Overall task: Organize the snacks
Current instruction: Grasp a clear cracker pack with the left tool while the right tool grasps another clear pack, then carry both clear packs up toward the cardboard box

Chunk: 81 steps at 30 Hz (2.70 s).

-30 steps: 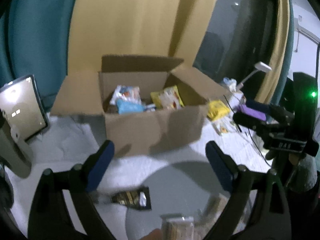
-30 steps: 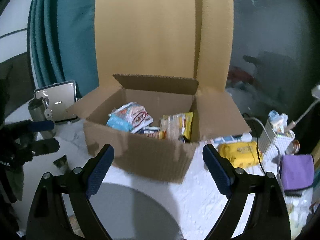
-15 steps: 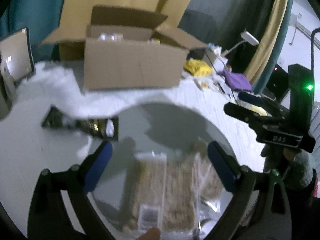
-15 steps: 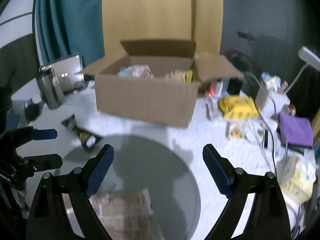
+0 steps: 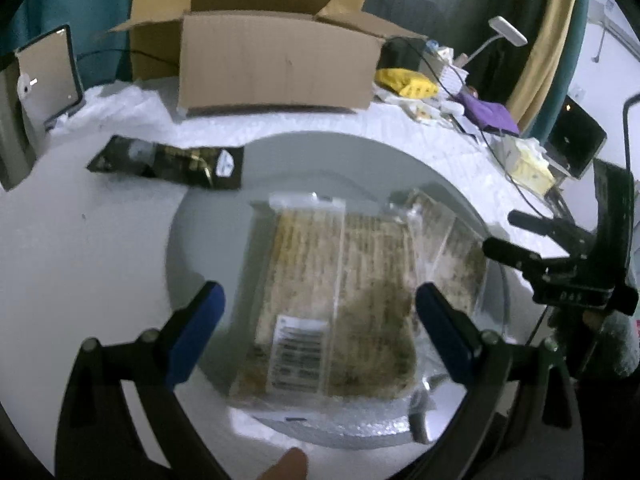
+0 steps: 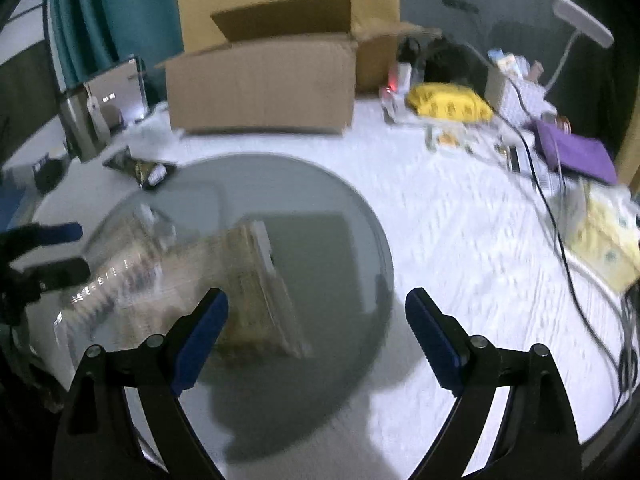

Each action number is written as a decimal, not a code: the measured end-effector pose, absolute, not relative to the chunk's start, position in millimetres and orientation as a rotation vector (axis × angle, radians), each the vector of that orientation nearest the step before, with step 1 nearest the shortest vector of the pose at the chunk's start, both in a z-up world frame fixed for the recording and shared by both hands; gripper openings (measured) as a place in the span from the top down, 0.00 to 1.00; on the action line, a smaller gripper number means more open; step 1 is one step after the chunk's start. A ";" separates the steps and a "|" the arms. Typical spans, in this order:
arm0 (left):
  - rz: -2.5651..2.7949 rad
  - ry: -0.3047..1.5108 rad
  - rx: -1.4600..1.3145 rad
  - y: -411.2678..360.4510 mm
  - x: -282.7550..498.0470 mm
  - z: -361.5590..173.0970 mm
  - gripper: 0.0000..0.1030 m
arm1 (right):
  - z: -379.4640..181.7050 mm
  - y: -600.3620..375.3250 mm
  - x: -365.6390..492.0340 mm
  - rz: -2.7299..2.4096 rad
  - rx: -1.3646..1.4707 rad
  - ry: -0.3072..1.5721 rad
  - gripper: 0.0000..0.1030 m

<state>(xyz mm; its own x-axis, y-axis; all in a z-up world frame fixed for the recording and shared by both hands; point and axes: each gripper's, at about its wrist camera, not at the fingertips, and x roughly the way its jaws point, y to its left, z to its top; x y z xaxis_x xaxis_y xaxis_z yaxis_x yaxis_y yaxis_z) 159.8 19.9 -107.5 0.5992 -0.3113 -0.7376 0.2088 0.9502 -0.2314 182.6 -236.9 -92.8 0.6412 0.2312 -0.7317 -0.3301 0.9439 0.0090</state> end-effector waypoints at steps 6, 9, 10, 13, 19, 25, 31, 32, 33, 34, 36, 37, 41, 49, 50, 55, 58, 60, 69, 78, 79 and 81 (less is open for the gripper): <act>-0.347 0.878 -0.110 4.6 159.4 -109.6 0.05 | -106.7 -244.2 169.9 0.326 -0.143 0.849 0.10; -0.339 0.909 -0.093 0.9 166.6 -116.3 0.01 | -113.3 -245.2 176.3 0.317 -0.144 0.859 0.11; -0.330 0.926 -0.095 0.9 169.0 -119.3 0.01 | -114.4 -245.4 179.8 0.314 -0.139 0.859 0.11; -0.297 0.943 -0.063 -0.3 175.2 -125.2 0.01 | -113.3 -244.6 190.5 0.313 -0.132 0.855 0.10; -0.172 0.953 -0.014 10.8 186.2 -128.9 0.01 | -110.4 -239.3 229.1 0.310 -0.134 0.855 0.11; -0.177 0.933 -0.089 35.9 186.0 -127.7 0.11 | -95.5 -229.2 247.5 0.303 -0.113 0.823 0.10; -0.207 0.907 -0.086 43.1 181.8 -127.4 0.20 | -88.3 -208.0 230.0 0.356 -0.015 0.861 0.10; -0.216 0.902 -0.083 44.1 181.3 -127.3 0.20 | -90.9 -202.9 227.8 0.354 0.001 0.879 0.10; -0.220 0.899 -0.083 44.7 180.8 -126.8 0.21 | -95.0 -196.5 225.4 0.352 0.016 0.905 0.10; -0.223 0.896 -0.084 45.1 180.8 -126.0 0.21 | -98.6 -191.0 224.2 0.354 0.029 0.925 0.11; -0.232 0.889 -0.091 47.0 178.7 -125.1 0.22 | -103.9 -179.4 223.7 0.347 0.054 0.946 0.10; -0.236 0.885 -0.097 48.9 177.0 -124.1 0.22 | -104.7 -175.7 224.1 0.338 0.058 0.950 0.10; -0.241 0.870 -0.120 55.0 171.9 -119.3 0.23 | -105.3 -154.5 231.1 0.293 0.042 0.942 0.10; -0.195 0.832 -0.141 75.6 165.4 -110.4 0.23 | -115.7 -123.6 241.6 0.324 -0.005 0.942 0.05; -0.188 0.829 -0.139 77.3 164.8 -109.7 0.23 | -115.7 -120.9 242.4 0.327 -0.009 0.943 0.05; -0.171 0.812 -0.132 81.9 158.8 -105.5 0.24 | -110.5 -117.7 244.0 0.325 -0.022 0.953 0.05; -0.158 0.798 -0.132 84.6 156.4 -102.9 0.24 | -107.9 -111.4 241.7 0.329 -0.031 0.948 0.05; -0.148 0.796 -0.132 86.4 155.4 -103.3 0.24 | -110.7 -106.5 242.0 0.325 -0.046 0.956 0.05; -0.131 0.790 -0.154 93.2 153.9 -103.4 0.24 | -124.2 -86.3 248.0 0.271 -0.173 0.992 0.01; -0.134 0.768 -0.137 87.4 161.7 -92.1 0.24 | -120.0 -101.0 247.6 0.312 -0.135 0.945 0.20; -0.133 0.767 -0.135 86.5 162.7 -91.0 0.24 | -118.6 -105.4 248.0 0.324 -0.120 0.945 0.23; -0.131 0.761 -0.131 84.3 166.4 -86.8 0.24 | -115.2 -109.9 248.5 0.346 -0.100 0.949 0.25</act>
